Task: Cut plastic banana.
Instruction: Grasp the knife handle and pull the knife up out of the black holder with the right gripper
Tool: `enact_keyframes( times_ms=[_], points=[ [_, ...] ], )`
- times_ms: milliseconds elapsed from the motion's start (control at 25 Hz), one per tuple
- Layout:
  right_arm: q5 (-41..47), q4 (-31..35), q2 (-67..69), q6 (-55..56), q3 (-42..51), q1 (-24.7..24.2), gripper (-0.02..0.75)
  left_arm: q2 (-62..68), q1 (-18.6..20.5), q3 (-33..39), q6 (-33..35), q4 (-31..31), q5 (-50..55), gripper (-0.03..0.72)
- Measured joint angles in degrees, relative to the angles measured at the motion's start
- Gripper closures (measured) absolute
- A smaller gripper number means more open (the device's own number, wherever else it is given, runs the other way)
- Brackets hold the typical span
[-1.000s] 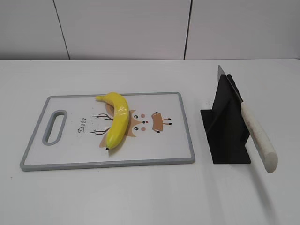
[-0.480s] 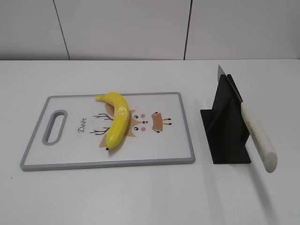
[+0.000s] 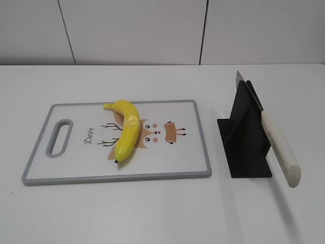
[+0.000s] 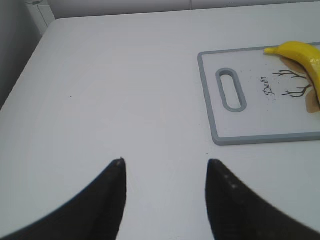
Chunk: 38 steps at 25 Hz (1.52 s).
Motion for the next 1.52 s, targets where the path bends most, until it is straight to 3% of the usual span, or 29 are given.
enact_keyframes(
  times_ms=[240,800,920,1200,1520],
  points=[
    [-0.7,0.4,2.9,0.0,-0.4,0.0,0.148,0.0,0.0,0.0,0.0,0.0,0.0,0.209],
    [-4.3,0.5,31.4,-0.3,-10.4,0.2,0.148,0.0,0.0,0.0,0.0,0.0,0.0,0.209],
    [-5.2,0.6,36.9,-0.3,-11.8,2.6,0.148,0.0,0.0,0.0,0.0,0.0,0.0,0.209],
    [-5.5,-0.3,51.2,2.6,-17.7,14.6,0.148,0.0,0.0,0.0,0.0,0.0,0.0,0.209],
    [1.2,-0.5,71.2,6.1,-25.8,15.5,0.147,0.0,0.0,0.0,0.0,0.0,0.0,0.209]
  ],
)
